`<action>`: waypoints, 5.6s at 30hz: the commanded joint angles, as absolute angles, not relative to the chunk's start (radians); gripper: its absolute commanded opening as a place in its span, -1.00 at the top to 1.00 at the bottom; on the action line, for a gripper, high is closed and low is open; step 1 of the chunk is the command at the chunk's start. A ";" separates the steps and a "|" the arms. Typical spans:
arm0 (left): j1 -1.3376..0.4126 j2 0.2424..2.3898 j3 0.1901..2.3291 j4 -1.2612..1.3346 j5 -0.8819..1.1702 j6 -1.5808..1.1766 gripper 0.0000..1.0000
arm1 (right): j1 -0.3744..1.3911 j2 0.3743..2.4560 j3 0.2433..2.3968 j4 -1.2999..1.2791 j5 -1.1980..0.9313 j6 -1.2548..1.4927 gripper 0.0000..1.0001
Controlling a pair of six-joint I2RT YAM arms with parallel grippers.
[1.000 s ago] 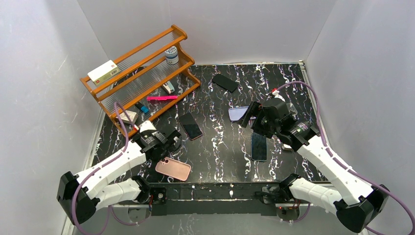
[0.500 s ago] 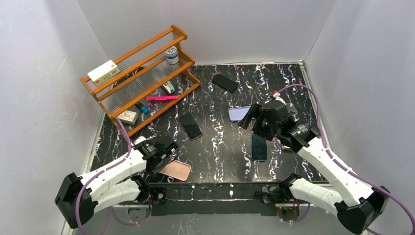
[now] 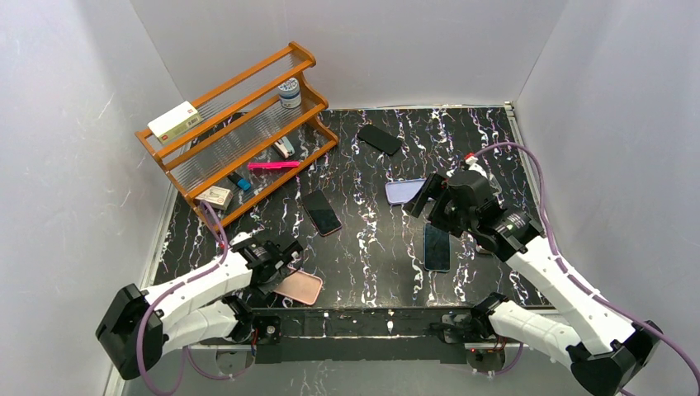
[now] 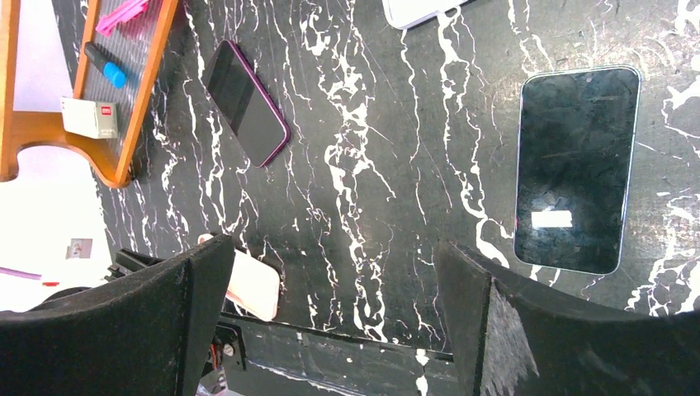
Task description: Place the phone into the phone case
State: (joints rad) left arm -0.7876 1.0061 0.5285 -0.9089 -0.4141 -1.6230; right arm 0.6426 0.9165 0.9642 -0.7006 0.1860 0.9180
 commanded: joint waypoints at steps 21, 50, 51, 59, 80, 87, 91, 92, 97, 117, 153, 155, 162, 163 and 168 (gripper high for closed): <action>-0.787 1.010 0.530 -0.676 -0.493 -1.410 0.80 | 0.640 0.938 0.922 -0.631 0.170 0.932 -0.97; -0.786 0.781 0.627 -0.875 -0.685 -1.183 1.00 | 0.851 1.872 1.456 -0.395 0.090 0.521 -0.97; -0.786 0.768 0.631 -0.886 -0.693 -1.182 1.00 | 0.858 1.900 1.477 -0.389 0.103 0.507 -0.97; -0.786 0.740 0.645 -0.898 -0.701 -1.169 1.00 | 0.886 2.043 1.601 -0.364 0.130 0.422 -0.97; -0.787 0.726 0.633 -0.861 -0.671 -1.150 1.00 | 0.976 2.255 1.785 -0.429 0.266 0.301 -0.97; -0.787 0.717 0.632 -0.852 -0.651 -1.152 1.00 | 0.986 2.275 1.783 -0.450 0.298 0.291 -0.93; -0.787 0.716 0.620 -0.844 -0.633 -1.155 1.00 | 0.984 2.240 1.734 -0.448 0.328 0.307 -0.73; -0.786 0.719 0.619 -0.834 -0.627 -1.154 1.00 | 0.984 2.228 1.717 -0.449 0.342 0.311 -0.67; -0.787 0.760 0.633 -0.772 -0.586 -1.097 1.00 | 0.968 2.123 1.586 -0.425 0.345 0.339 -0.47; -0.690 1.277 0.677 -0.392 -0.261 -0.944 1.00 | 0.861 1.628 1.011 -0.366 0.246 0.517 -0.10; -0.416 1.153 0.775 -0.438 0.025 -0.815 -0.39 | 0.907 1.454 0.920 -0.220 0.006 0.880 0.04; -0.382 1.142 0.793 -0.473 0.054 -0.785 -0.60 | 0.929 1.465 0.931 -0.202 0.006 0.915 0.04; -0.324 1.119 0.826 -0.564 0.073 -0.707 -0.96 | 1.013 1.528 0.942 -0.076 -0.024 1.069 0.06; -0.317 1.115 0.819 -0.564 0.089 -0.707 -0.96 | 1.028 1.543 0.952 -0.060 -0.025 1.079 0.06; -0.293 1.088 0.781 -0.565 0.130 -0.705 -0.94 | 1.093 1.636 1.043 -0.075 -0.006 1.095 0.07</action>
